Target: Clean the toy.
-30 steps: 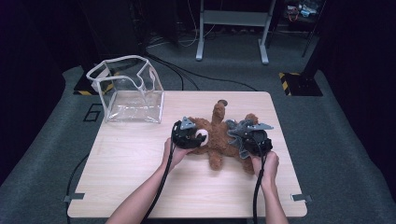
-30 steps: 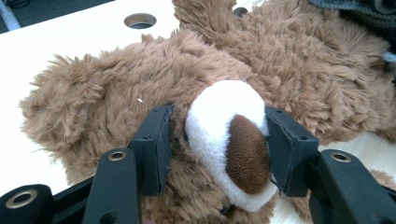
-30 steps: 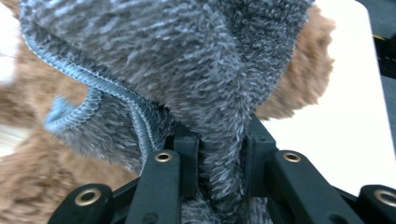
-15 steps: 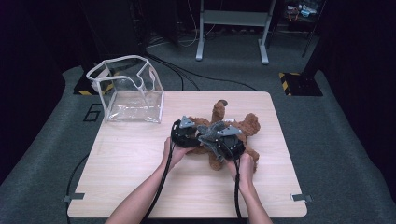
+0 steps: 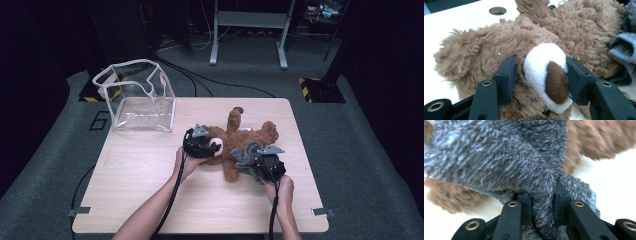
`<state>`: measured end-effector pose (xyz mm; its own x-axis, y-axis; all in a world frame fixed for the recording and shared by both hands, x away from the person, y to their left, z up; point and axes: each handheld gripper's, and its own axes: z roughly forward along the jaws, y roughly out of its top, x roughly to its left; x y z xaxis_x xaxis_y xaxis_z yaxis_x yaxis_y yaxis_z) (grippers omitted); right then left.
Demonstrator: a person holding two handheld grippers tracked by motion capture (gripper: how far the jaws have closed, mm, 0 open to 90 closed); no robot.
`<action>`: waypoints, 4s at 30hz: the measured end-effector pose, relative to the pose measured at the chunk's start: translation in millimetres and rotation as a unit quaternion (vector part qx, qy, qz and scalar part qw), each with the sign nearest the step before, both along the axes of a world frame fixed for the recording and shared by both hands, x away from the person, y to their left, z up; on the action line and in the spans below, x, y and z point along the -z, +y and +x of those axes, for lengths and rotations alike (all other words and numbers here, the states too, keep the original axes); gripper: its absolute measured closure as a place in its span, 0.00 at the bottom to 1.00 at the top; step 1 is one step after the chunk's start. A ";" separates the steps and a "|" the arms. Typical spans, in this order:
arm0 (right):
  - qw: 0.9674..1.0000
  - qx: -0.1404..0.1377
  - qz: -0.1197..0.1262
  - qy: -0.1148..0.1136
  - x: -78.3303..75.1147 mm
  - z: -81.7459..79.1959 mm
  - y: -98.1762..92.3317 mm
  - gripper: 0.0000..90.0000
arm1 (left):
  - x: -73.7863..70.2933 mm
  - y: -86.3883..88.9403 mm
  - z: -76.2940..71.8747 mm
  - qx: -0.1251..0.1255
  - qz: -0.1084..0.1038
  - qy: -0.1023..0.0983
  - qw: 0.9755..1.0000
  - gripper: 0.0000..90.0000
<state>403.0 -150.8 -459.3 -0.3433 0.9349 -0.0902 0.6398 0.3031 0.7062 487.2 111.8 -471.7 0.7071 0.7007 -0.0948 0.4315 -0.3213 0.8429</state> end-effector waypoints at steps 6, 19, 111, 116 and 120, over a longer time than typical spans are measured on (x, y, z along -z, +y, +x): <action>0.999 -0.039 0.021 -0.022 -18.3 -3.8 14.6 0.81 | 0.2 0.7 0.7 0.001 0.001 0.000 1.000 0.52; 0.998 -0.067 0.003 -0.019 -13.6 21.2 66.6 0.81 | -0.2 1.1 0.0 0.002 0.004 -0.001 1.000 0.52; 0.993 0.068 0.035 0.094 26.7 84.5 -53.3 0.82 | 0.0 1.8 -0.1 0.004 0.002 -0.001 1.000 0.52; 0.995 0.064 0.045 0.063 6.1 68.1 -60.4 0.82 | 0.2 2.9 0.1 0.007 0.001 0.001 1.000 0.52; 0.995 0.037 0.090 0.019 -20.4 44.1 -62.9 0.82 | 0.4 2.3 -0.2 0.006 0.000 0.001 1.000 0.52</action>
